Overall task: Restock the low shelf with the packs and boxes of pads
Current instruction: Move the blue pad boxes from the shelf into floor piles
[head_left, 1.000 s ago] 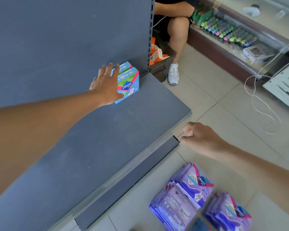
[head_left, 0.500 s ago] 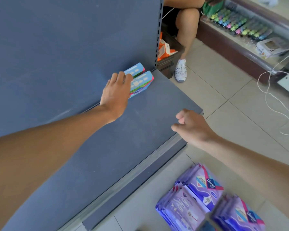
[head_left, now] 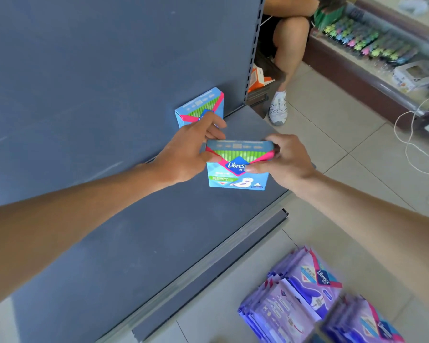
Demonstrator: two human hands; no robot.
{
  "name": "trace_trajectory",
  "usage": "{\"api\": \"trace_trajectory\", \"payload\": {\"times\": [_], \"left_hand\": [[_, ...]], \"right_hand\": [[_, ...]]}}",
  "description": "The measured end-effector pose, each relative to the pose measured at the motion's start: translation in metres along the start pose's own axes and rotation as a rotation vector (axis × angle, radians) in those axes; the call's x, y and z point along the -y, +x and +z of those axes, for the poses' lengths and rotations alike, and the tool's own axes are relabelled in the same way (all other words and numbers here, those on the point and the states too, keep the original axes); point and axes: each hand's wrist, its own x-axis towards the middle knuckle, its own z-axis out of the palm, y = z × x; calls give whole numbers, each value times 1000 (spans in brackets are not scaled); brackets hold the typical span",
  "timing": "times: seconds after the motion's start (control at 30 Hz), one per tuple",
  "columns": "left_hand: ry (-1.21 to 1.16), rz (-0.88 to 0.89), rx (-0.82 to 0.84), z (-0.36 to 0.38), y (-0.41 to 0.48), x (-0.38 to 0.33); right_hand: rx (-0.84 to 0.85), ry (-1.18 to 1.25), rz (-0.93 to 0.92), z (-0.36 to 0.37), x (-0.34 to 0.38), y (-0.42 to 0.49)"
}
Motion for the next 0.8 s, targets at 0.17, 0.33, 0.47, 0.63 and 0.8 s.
{"api": "trace_trajectory", "payload": {"times": [0.17, 0.33, 0.47, 0.63, 0.8], "left_hand": [[307, -40, -83, -15, 17, 18], [633, -171, -61, -7, 33, 39], [709, -168, -80, 7, 32, 44], [756, -102, -161, 12, 30, 44], [541, -114, -235, 15, 34, 36]], "right_hand": [[-145, 18, 22, -19, -14, -11], [-171, -21, 79, -50, -36, -26], [-193, -43, 97, -69, -50, -36], [-220, -23, 94, -77, -58, -41], [-175, 47, 112, -73, -60, -45]]}}
